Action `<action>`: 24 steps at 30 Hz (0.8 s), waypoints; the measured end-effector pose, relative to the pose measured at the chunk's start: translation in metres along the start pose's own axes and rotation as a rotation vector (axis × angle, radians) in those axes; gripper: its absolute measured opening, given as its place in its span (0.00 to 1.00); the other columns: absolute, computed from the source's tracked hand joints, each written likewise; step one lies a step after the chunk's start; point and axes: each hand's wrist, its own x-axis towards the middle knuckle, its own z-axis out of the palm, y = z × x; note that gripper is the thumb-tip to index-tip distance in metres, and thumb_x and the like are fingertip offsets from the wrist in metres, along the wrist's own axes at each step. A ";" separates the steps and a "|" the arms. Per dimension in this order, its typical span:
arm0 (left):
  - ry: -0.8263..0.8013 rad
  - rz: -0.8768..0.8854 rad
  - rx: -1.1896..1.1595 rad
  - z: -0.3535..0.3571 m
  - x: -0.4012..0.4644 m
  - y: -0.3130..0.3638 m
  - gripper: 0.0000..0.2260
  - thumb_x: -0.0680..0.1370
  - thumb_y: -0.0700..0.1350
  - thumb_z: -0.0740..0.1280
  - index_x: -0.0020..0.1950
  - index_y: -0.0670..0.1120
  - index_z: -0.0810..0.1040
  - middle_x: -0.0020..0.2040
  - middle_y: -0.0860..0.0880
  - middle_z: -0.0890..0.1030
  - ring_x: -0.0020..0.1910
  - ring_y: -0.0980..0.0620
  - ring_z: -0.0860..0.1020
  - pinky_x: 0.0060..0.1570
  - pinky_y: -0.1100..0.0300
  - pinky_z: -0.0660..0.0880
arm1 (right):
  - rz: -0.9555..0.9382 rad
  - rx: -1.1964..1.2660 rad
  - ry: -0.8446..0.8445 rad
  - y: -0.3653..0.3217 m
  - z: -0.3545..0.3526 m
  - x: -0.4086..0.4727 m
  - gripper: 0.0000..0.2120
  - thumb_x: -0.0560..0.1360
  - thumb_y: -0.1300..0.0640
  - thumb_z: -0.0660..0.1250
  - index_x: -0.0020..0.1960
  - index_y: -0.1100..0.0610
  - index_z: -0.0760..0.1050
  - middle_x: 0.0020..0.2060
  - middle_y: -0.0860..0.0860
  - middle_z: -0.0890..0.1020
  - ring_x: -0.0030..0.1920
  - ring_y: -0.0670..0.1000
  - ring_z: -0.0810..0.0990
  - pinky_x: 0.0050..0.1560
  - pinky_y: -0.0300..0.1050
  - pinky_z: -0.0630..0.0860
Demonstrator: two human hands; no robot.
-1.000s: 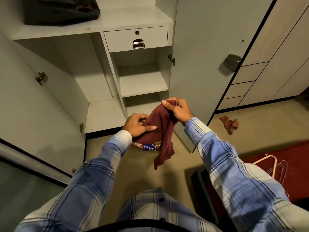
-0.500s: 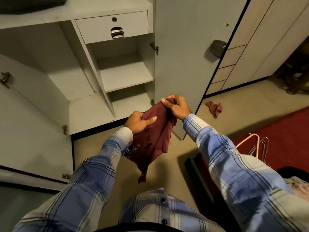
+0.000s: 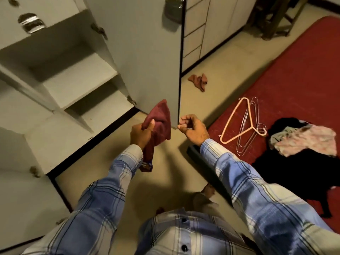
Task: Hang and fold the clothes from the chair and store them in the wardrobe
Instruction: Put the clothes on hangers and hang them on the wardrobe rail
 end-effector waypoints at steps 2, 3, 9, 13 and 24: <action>-0.013 -0.010 0.011 0.029 0.008 0.009 0.18 0.79 0.55 0.66 0.54 0.41 0.82 0.50 0.44 0.82 0.48 0.45 0.79 0.48 0.58 0.71 | 0.061 0.081 0.021 0.016 -0.025 0.007 0.12 0.73 0.74 0.67 0.51 0.60 0.72 0.39 0.51 0.76 0.41 0.50 0.73 0.54 0.45 0.75; -0.020 -0.019 0.018 0.043 0.011 0.014 0.18 0.79 0.55 0.66 0.53 0.40 0.82 0.49 0.44 0.82 0.48 0.45 0.79 0.48 0.58 0.72 | 0.080 0.091 0.046 0.024 -0.039 0.012 0.12 0.73 0.75 0.66 0.49 0.59 0.72 0.38 0.51 0.77 0.41 0.51 0.74 0.54 0.45 0.75; -0.049 -0.024 0.039 0.136 0.027 0.056 0.18 0.79 0.53 0.67 0.54 0.37 0.81 0.48 0.44 0.80 0.47 0.48 0.78 0.47 0.58 0.71 | 0.144 0.009 0.210 0.058 -0.131 0.027 0.10 0.74 0.71 0.64 0.53 0.61 0.76 0.38 0.50 0.81 0.36 0.41 0.78 0.40 0.26 0.72; -0.066 -0.032 0.074 0.187 0.045 0.075 0.18 0.78 0.55 0.68 0.50 0.39 0.81 0.49 0.43 0.82 0.51 0.44 0.80 0.51 0.53 0.76 | 0.205 -0.015 0.261 0.081 -0.175 0.041 0.09 0.74 0.69 0.66 0.51 0.57 0.77 0.36 0.46 0.81 0.32 0.36 0.77 0.38 0.29 0.72; -0.290 -0.001 0.203 0.325 0.106 0.099 0.18 0.77 0.53 0.70 0.53 0.38 0.82 0.52 0.40 0.84 0.53 0.45 0.81 0.55 0.55 0.76 | 0.490 -0.055 0.480 0.138 -0.233 0.097 0.08 0.75 0.64 0.66 0.53 0.58 0.79 0.42 0.48 0.83 0.37 0.40 0.77 0.38 0.23 0.67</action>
